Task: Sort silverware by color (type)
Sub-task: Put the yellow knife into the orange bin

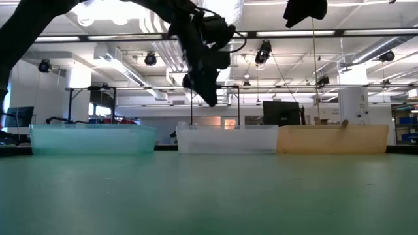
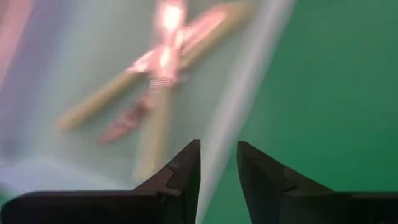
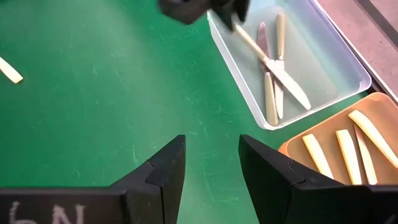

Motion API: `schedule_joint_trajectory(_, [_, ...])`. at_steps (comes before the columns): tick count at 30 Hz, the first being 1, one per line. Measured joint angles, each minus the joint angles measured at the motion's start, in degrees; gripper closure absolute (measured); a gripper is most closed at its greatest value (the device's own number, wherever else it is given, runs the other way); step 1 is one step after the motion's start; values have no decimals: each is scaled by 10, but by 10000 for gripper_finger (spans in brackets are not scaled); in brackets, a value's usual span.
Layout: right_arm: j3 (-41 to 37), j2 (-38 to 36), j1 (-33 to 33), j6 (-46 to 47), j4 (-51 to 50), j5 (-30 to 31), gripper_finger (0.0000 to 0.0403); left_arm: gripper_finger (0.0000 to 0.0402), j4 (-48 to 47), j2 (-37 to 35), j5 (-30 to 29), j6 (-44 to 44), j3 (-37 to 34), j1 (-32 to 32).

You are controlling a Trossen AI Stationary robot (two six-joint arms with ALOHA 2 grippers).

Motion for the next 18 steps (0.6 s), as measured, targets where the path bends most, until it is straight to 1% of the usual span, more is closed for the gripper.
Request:
schedule_joint_trajectory(1, [0,0,0,0,0,0,261,311,-2,0,24,-1,3,-6])
schedule_joint_trajectory(3, [0,0,0,0,0,0,261,307,-10,0,52,-5,12,-20])
schedule_joint_trajectory(5, [0,0,0,0,0,0,261,304,-22,0,69,-23,18,-39])
schedule_joint_trajectory(7, [0,0,0,0,0,0,261,301,-59,0,82,-53,19,-63])
schedule_joint_trajectory(9, [0,0,0,0,0,0,261,299,-92,0,82,-78,17,-97])
schedule_joint_trajectory(10, [0,0,0,0,0,0,261,298,-103,-1,74,-89,14,-115])
schedule_joint_trajectory(13, [0,0,0,0,0,0,262,295,-127,-7,24,-138,6,-173])
schedule_joint_trajectory(15, [0,0,0,0,0,0,261,292,-146,-8,-10,-180,5,-213])
schedule_joint_trajectory(18, [0,0,0,0,0,0,262,288,-187,-9,-40,-251,5,-272])
